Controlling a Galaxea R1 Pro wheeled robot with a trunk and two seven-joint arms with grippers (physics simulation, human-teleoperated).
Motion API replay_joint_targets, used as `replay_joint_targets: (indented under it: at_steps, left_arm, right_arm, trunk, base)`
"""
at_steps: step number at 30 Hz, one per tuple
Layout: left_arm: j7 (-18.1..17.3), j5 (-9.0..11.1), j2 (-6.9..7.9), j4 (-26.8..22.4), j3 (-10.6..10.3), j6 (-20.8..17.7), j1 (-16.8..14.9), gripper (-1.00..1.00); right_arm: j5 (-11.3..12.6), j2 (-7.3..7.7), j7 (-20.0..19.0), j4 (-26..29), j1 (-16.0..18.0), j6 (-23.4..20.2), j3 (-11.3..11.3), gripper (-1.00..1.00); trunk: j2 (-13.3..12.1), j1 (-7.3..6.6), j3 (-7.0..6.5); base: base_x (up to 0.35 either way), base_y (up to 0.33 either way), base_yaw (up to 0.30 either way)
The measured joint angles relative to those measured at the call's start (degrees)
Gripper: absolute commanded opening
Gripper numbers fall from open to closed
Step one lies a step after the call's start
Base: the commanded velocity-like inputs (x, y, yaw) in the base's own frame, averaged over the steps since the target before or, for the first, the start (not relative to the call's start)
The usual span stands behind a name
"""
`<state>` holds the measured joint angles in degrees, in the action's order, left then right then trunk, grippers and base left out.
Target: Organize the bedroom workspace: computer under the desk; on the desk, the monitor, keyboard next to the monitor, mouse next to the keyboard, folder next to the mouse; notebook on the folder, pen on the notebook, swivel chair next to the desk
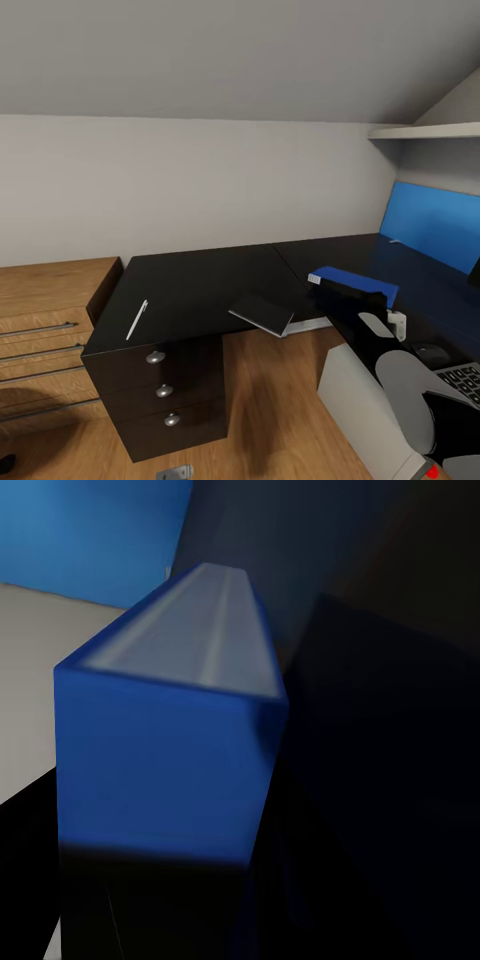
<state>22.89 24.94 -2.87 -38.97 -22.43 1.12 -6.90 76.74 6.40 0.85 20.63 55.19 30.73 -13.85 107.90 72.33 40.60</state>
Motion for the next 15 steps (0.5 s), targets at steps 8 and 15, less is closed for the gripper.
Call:
replay_joint_targets:
  at_steps: [8, 15]
  left_arm:
    - [0.0, 0.0, 0.0, 0.0, 0.0, 0.0, 0.0, 1.0]
    - [0.1, 0.0, 0.0, 0.0, 0.0, 0.0, 0.0, 1.0]
  right_arm:
    - [0.0, -0.02, 0.0, 0.0, 0.0, 0.0, 0.0, -1.0]
    - [0.0, 0.0, 0.0, 0.0, 0.0, 0.1, -0.1, -1.0]
  trunk:
    - [0.0, 0.01, 0.0]
    - [0.0, 0.01, 0.0]
  base:
    - [-0.031, 0.0, 0.0]
    - [-0.155, 0.0, 0.0]
